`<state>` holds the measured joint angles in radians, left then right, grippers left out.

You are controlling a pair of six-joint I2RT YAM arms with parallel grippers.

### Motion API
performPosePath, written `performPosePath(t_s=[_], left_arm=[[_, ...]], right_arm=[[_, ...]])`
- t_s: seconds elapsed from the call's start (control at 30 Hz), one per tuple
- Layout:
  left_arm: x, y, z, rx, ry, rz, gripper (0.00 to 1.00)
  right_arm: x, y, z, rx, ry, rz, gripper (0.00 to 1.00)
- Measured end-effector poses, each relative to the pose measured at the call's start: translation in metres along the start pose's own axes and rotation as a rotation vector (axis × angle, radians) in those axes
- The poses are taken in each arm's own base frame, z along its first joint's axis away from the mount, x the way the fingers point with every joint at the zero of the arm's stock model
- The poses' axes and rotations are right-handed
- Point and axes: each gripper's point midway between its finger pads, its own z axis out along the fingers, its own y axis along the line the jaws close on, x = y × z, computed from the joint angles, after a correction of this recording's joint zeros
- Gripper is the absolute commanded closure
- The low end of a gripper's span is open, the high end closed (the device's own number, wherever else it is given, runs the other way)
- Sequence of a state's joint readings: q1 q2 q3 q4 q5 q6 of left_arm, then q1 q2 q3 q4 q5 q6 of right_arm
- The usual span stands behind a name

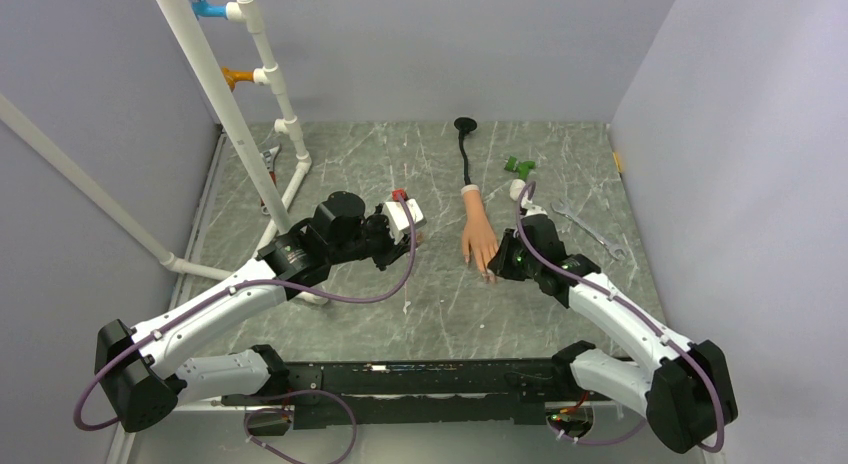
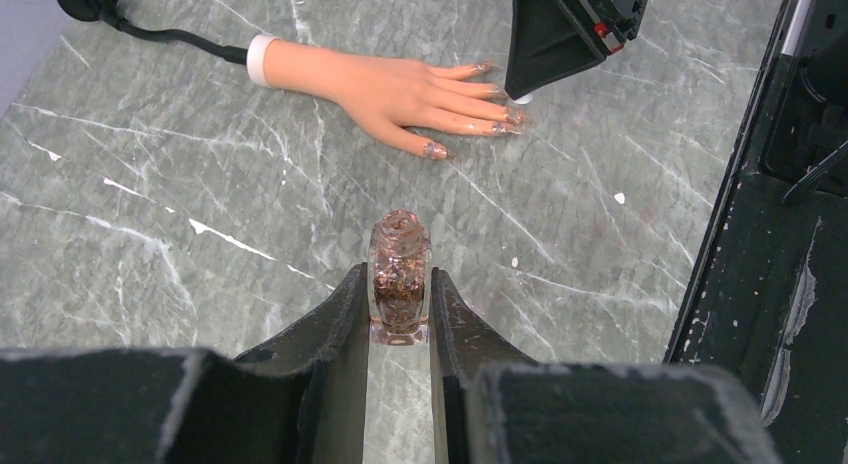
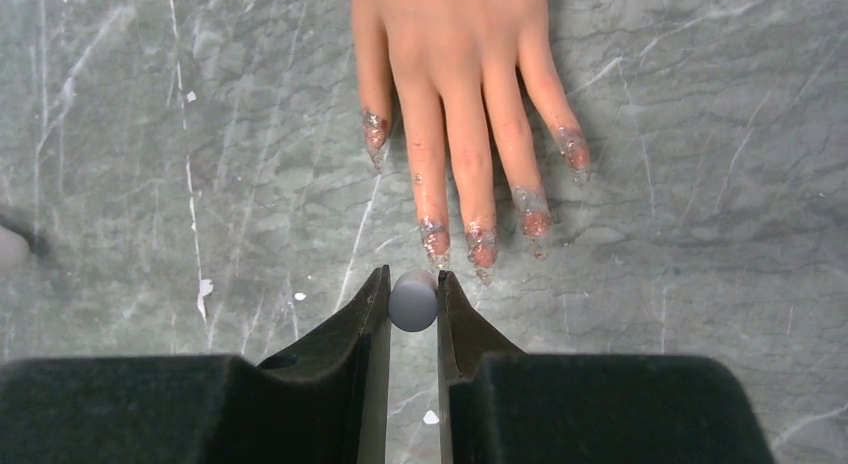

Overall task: Paint the nails
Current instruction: Paint the nail polish on the nail.

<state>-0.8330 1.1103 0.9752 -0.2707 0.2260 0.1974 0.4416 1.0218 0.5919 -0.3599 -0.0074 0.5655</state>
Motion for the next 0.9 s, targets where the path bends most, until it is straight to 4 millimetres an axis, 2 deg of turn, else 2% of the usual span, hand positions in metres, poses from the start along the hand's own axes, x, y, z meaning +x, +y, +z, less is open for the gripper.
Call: performPosePath(t_s=[0.27,0.9], left_arm=[[0.001,0.0,0.0,-0.004,0.003,0.001,1.0],[0.005,0.0,0.003,-0.001,0.018,-0.003,1.0]], right_arm=[[-0.002,-0.009,0.011,0.042,-0.002,-0.021,1.0],[0.0,-0.011,0.024,0.046,0.018,-0.044,1.0]])
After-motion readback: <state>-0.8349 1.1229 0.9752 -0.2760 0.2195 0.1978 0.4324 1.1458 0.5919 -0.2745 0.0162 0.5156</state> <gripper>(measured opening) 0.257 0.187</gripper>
